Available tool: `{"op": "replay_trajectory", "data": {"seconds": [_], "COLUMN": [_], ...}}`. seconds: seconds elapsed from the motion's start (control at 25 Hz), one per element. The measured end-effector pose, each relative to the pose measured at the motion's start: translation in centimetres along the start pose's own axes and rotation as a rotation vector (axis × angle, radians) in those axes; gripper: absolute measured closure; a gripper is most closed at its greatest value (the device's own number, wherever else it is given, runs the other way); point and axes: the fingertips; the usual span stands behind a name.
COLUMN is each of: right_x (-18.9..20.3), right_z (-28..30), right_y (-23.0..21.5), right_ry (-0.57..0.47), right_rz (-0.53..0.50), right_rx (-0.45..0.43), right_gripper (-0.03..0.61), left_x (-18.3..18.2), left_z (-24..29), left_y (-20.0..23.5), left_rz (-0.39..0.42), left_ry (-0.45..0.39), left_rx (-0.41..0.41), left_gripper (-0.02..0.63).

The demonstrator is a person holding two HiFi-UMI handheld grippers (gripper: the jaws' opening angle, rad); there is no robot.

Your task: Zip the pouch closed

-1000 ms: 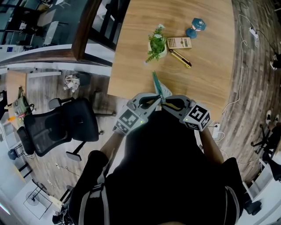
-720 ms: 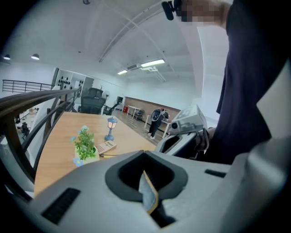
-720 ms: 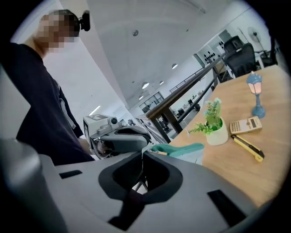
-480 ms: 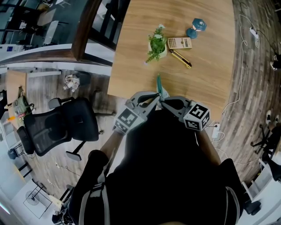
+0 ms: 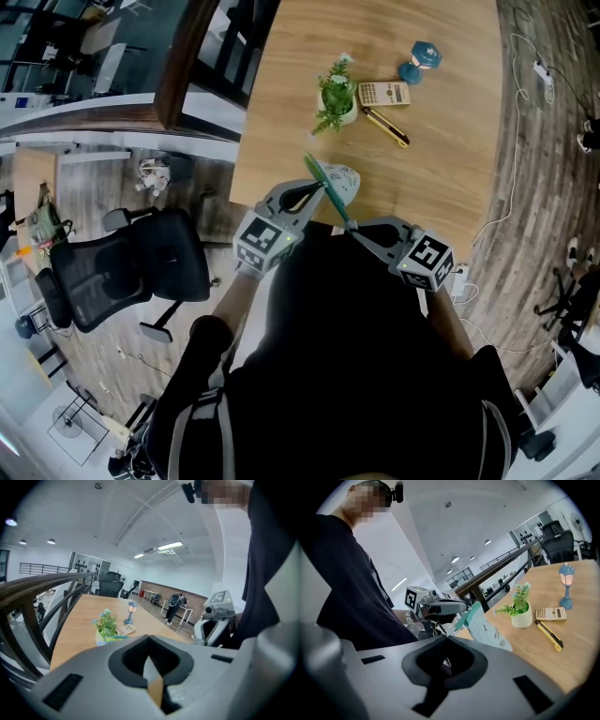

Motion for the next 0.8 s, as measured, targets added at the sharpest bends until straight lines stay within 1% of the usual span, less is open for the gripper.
{"op": "replay_trajectory", "data": {"seconds": [0.12,0.2,0.48,0.64,0.8], "right_x": [0.5,0.6,1.0,1.0,0.8], "right_z": [-1.2,-1.9,-5.3,-7.3,-8.4], "right_y": [-0.2,-0.6,-2.8,-4.2,-5.3], "right_ry": [0.011,0.005,-0.001,-0.024,-0.042], "right_rz": [-0.001,0.005,0.013,0.026,0.033], "right_rx": [0.024,0.044,0.125,0.178,0.217], "right_gripper": [0.566,0.566,0.566,0.566,0.566], "left_x": [-0.5,-0.7,-0.6,-0.5,-0.5], "left_z": [-0.4,-0.7,-1.3,-1.7,-1.8], "left_y": [1.3,1.8,1.9,1.9,1.2], "left_rz": [0.003,-0.012,-0.043,-0.033,-0.023], "left_ry": [-0.003,-0.009,-0.029,-0.035,-0.039], "left_rx": [-0.031,-0.036,-0.052,-0.061,-0.048], "left_gripper": [0.612,0.612,0.612,0.612,0.612]}}
Point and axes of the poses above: the fingertips, and each gripper's own axes: z forward along the fingers, y to its left, x out of its underside, and after that the axes turned 4 degrees about -x, right-handed
